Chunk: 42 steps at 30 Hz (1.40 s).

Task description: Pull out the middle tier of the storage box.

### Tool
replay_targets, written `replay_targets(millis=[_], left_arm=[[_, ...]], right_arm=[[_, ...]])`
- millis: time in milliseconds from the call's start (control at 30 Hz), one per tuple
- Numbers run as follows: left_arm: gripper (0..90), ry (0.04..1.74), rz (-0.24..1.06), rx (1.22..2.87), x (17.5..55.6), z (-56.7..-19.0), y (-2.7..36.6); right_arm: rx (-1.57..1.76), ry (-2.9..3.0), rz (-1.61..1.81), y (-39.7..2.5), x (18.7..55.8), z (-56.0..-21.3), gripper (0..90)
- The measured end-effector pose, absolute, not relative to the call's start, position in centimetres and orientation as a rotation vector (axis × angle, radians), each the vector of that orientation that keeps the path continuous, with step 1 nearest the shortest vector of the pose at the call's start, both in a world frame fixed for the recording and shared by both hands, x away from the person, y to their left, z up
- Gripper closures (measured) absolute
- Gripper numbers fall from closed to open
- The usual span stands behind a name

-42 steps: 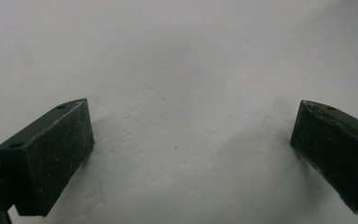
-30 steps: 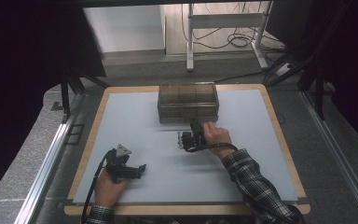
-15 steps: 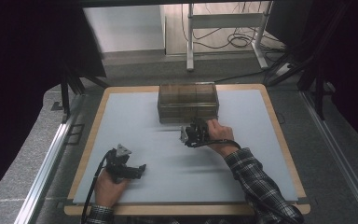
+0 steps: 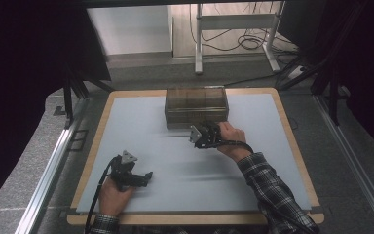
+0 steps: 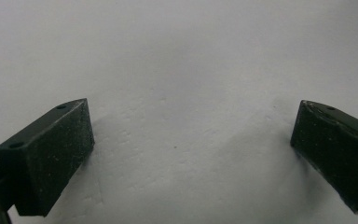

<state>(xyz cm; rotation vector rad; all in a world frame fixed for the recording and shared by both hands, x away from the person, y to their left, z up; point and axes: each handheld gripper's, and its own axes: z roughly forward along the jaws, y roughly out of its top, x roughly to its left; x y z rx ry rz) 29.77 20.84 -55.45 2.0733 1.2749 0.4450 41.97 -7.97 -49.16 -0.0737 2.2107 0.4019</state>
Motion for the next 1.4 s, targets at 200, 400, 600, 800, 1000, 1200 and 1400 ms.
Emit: replay_targets(millis=[200,400,600,800,1000,1200,1400], left_arm=[[0.0,1.279,0.442,2.07,29.8,-55.5,20.8],[0.0,1.279,0.442,2.07,29.7,-55.5,20.8],[0.0,1.279,0.442,2.07,29.8,-55.5,20.8],[0.0,1.279,0.442,2.07,29.7,-55.5,20.8],[0.0,1.279,0.442,2.07,29.7,-55.5,20.8],[0.0,1.279,0.442,2.07,29.7,-55.5,20.8],[0.0,1.279,0.442,2.07,29.7,-55.5,20.8]], right_arm=[[-0.052,2.279,0.454,-8.4,42.5,-48.4,61.2],[-0.031,2.333,0.506,-8.7,43.0,-47.8,60.6],[-0.012,2.399,0.556,-9.3,43.7,-47.1,59.7],[0.038,2.473,0.639,-10.2,44.8,-46.4,58.6],[0.06,2.516,0.67,-10.9,45.6,-45.9,57.9],[0.085,2.549,0.682,-11.3,46.2,-45.5,57.9],[0.104,2.58,0.697,-11.8,47.0,-45.3,58.0]])
